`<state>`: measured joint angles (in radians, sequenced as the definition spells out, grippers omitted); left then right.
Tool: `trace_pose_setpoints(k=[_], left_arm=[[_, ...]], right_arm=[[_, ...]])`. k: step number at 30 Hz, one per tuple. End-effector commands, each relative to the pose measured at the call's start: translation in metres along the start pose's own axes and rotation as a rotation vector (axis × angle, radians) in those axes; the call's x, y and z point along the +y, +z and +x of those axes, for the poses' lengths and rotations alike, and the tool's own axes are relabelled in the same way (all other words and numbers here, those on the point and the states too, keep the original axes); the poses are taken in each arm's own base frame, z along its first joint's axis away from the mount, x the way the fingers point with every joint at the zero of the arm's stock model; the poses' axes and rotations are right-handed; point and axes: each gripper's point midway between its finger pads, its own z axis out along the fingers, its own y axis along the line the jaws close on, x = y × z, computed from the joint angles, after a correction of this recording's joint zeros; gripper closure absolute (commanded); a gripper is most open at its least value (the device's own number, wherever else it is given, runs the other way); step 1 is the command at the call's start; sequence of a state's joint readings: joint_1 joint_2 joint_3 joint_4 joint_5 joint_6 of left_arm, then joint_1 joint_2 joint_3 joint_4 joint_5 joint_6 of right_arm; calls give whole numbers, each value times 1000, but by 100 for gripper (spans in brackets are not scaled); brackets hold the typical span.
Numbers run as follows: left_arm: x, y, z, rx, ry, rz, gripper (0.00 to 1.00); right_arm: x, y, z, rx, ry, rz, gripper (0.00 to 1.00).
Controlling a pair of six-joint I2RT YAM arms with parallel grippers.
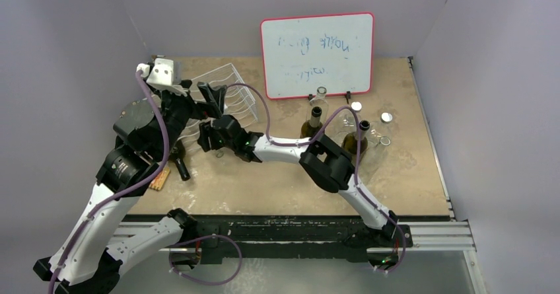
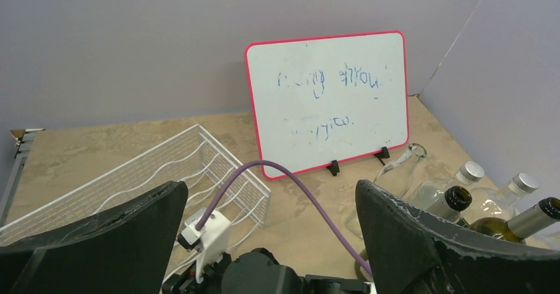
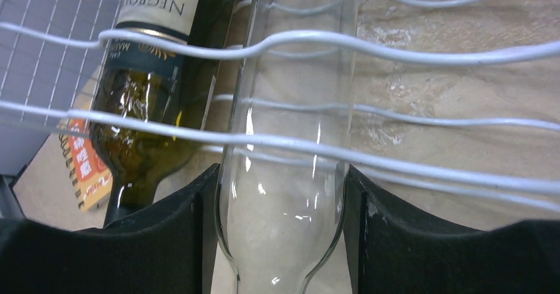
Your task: Put the wine bottle on the wine rack
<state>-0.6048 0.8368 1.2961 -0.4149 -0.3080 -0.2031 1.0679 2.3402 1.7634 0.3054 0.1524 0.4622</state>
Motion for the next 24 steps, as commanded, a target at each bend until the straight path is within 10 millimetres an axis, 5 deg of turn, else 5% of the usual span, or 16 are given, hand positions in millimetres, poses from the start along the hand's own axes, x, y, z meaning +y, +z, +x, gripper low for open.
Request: trace_pose_setpoints(k=[1,10,24], left_arm=[[-6,-6,-17,-35,-42,25,0],[-7,-5,-14,-19,-37,28,0],[-4,-5,-13,-7,-26,16,0]], right_arm=[[39,-1,-84,-236,105,-77,100],[39,23,-78,-241,162,-66,98],[25,31,-60,-232,182,-24,36]])
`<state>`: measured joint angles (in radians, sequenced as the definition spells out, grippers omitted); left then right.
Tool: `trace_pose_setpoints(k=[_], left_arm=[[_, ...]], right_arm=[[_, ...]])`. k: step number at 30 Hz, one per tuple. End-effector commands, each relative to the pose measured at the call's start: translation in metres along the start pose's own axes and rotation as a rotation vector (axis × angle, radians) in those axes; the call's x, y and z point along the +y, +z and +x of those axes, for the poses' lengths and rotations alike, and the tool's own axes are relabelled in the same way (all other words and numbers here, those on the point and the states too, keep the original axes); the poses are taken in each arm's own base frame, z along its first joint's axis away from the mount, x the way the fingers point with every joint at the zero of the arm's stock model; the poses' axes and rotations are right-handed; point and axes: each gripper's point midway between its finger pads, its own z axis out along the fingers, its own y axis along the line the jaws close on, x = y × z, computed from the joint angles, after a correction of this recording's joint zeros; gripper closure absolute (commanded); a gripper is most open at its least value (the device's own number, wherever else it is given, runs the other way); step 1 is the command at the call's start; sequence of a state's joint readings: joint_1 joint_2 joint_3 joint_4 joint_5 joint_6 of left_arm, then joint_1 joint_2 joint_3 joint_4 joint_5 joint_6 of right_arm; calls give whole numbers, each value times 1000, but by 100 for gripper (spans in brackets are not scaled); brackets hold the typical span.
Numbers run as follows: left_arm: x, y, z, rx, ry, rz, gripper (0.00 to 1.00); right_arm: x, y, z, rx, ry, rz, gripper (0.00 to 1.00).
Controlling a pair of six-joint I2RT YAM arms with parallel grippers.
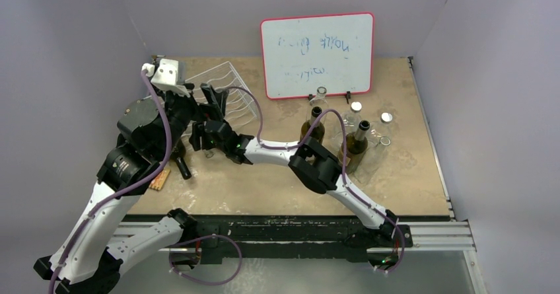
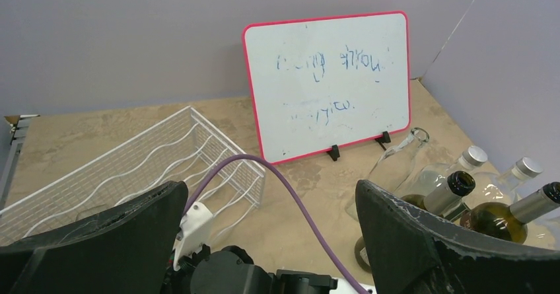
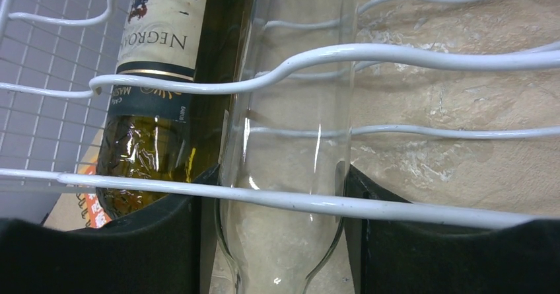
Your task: Put the wine bottle on the wine rack
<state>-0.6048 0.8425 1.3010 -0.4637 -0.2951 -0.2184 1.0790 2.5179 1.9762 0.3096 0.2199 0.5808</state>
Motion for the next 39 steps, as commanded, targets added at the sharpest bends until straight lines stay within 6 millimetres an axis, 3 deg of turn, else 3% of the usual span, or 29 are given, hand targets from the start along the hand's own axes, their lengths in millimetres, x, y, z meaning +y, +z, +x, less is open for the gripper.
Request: trace_pose_setpoints(k=[1,11,17,24,28,33,39], left_arm=[[-3,-5,-24,-53,-21,7,0],[11,-10,-43,-76,34,-63,0],[15,-17,-53,-94,52,-78,0],[19,-26,-65,-119,70,-88,0],[19,-32,-69,-131,68,-80,0],[19,-36,-64,-135,59,-68,0],[18,-34,-48,-129,37,-55,0]], right_arm=[[27,-10,-60,-163,67,-68,33],[30,-24,-63,-160,53,-92,23],[40,-54,-94,-197,35,-117,22],[34,-117,-157,-295,60,-130,25],[17,-157,-193,-313,35,-82,27],[-20,-219,-237,-366,-34,79,27],[-74,-290,-267,-372,-107,309,27]])
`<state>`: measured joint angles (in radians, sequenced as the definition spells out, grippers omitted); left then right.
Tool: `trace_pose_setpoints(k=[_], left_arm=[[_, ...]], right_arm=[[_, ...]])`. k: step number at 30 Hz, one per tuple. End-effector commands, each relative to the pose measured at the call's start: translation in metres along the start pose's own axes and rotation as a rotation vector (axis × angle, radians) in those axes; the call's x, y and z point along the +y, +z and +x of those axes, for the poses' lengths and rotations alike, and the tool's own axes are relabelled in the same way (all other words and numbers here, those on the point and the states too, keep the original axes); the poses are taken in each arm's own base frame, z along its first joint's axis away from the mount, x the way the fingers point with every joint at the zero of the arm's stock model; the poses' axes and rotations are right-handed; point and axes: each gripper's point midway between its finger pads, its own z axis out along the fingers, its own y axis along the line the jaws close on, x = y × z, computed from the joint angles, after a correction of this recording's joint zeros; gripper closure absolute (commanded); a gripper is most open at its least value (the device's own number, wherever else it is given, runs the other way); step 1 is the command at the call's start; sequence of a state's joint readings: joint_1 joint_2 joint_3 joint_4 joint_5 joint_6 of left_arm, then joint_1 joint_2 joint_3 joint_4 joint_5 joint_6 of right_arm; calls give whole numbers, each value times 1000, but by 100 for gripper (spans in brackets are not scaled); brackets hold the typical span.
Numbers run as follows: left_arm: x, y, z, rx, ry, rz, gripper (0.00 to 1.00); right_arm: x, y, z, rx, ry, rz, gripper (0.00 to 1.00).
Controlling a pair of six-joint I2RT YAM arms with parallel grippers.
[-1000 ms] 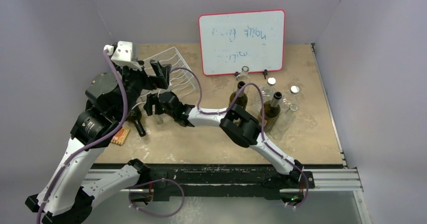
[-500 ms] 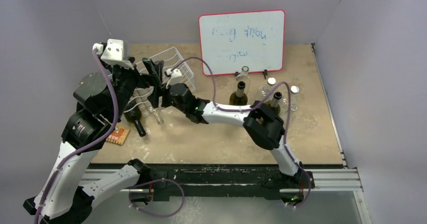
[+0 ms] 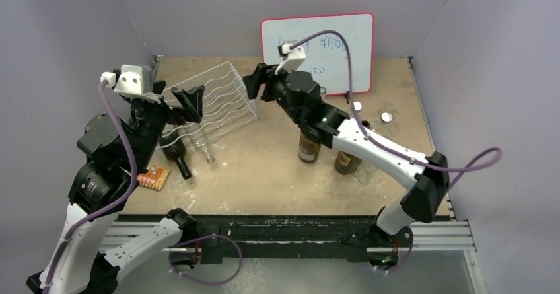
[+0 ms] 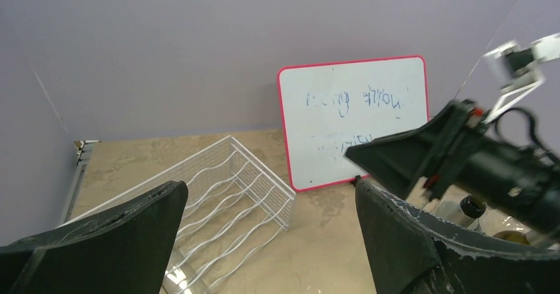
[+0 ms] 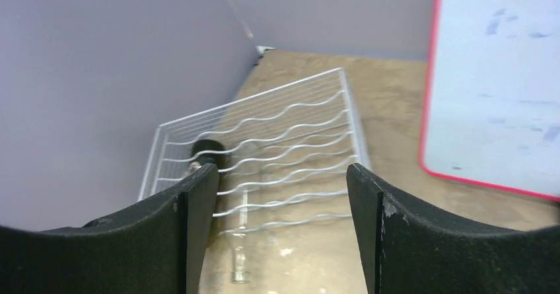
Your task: Put the wine bottle on the wine rack
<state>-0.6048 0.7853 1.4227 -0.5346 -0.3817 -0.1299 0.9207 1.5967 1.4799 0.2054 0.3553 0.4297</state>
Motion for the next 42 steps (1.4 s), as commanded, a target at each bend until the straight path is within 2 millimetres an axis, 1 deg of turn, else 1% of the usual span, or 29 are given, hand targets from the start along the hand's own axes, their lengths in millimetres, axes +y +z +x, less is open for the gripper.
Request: trace_pose_setpoints(k=[1,3,5,8,12,15,19,21,23,26,28,31,34,36,39,40,41,42], left_arm=[[-6,4,8,-9,-22,21,0],[-9,7,16,6,-31,32,0],[-12,9,23,21,-40,41,0],[-17,13,38,50,-46,60,0],[-21,20,57,83,-58,66,0],[-25,25,73,112,-65,76,0],[-30,32,89,138,-75,86,0],[-32,36,96,147,-81,90,0],[-35,39,101,158,-92,94,0],[-41,42,107,172,-110,116,0],[-44,42,111,183,-124,124,0],[-47,41,118,198,-139,139,0],[-48,41,121,207,-150,141,0],[-49,41,126,216,-156,141,0],[-51,42,136,234,-156,156,0],[-52,43,139,233,-158,161,0],[-55,43,145,239,-155,173,0],[-60,43,152,251,-142,206,0]], right_arm=[[-61,-37,-23,29,-134,227,27],[-80,-54,-37,11,-155,310,26],[-93,-70,-44,8,-185,355,25],[-110,-92,-45,31,-214,402,23],[-129,-118,-28,101,-233,449,22],[-128,-132,-8,170,-234,391,21],[-122,-148,5,204,-212,308,22],[-119,-153,7,206,-208,271,23],[-120,-154,9,206,-214,267,23],[-122,-149,16,224,-247,269,26],[-125,-144,22,246,-275,276,30],[-132,-135,31,271,-305,312,36],[-146,-132,36,284,-322,401,40],[-152,-130,40,287,-333,429,46],[-152,-127,42,285,-350,418,72],[-151,-126,41,282,-353,415,83],[-150,-126,40,276,-356,408,92],[-148,-127,38,271,-361,397,98]])
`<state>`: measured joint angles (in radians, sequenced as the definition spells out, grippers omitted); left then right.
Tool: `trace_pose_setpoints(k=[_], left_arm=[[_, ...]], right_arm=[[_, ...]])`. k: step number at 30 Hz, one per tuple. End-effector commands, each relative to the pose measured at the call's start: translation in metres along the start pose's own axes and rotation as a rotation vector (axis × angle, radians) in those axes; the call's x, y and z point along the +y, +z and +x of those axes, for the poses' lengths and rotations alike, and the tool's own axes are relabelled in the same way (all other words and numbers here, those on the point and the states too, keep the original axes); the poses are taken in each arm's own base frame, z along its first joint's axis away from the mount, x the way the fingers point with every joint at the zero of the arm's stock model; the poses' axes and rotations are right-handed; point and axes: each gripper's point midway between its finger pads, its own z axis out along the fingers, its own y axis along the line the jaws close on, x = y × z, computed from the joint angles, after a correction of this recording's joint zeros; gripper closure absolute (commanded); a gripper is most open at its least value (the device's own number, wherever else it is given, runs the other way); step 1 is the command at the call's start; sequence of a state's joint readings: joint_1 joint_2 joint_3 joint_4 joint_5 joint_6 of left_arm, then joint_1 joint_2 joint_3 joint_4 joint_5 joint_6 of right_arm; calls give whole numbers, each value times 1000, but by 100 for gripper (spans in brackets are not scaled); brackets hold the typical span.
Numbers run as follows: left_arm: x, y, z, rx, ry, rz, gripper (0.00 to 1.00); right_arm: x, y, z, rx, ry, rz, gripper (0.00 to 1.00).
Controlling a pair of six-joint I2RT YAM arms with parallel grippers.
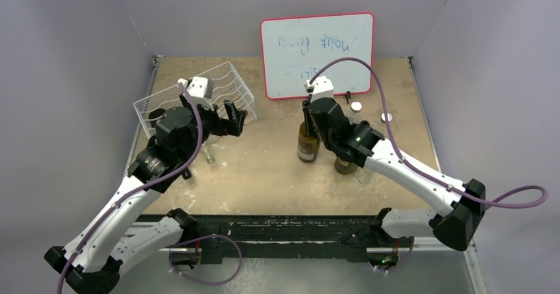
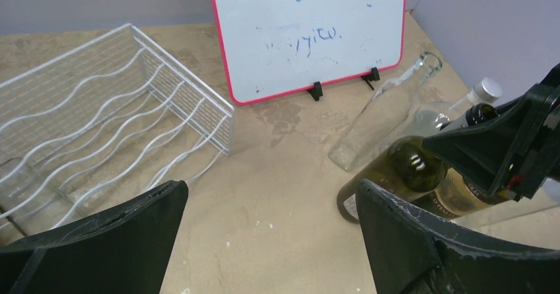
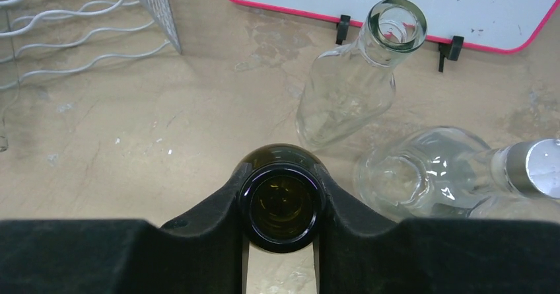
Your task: Put the wine bottle on the wine rack
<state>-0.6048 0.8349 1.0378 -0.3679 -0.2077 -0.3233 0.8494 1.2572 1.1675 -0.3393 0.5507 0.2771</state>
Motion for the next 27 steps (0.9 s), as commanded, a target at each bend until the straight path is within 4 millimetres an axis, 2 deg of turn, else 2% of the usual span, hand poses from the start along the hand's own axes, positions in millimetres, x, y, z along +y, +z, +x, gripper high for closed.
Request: trace_pose_setpoints(k=[1,7,10,13,18,24,27], left_arm=[[-21,7,9,-16,2,125,0],[-45,16,50,3,83,321,0],[-47,21,69,2,137,368,0],[-44,27,79,-3,132,362,0],[-55,25,92,11,96,434,0],[-61,23,133,163,179,532,3],[-68,20,140,185,190,585,3]], right_arm=[[-3,-9,-28,-102,12,-11,100],[19,-29,-60,-200,-6,-175,100],[28,-36,-76,-227,5,-231,100],[43,-43,-90,-238,29,-308,100],[60,-56,-111,-274,62,-407,100],[75,-72,-134,-296,95,-501,100],[83,-80,-140,-289,100,-551,100]])
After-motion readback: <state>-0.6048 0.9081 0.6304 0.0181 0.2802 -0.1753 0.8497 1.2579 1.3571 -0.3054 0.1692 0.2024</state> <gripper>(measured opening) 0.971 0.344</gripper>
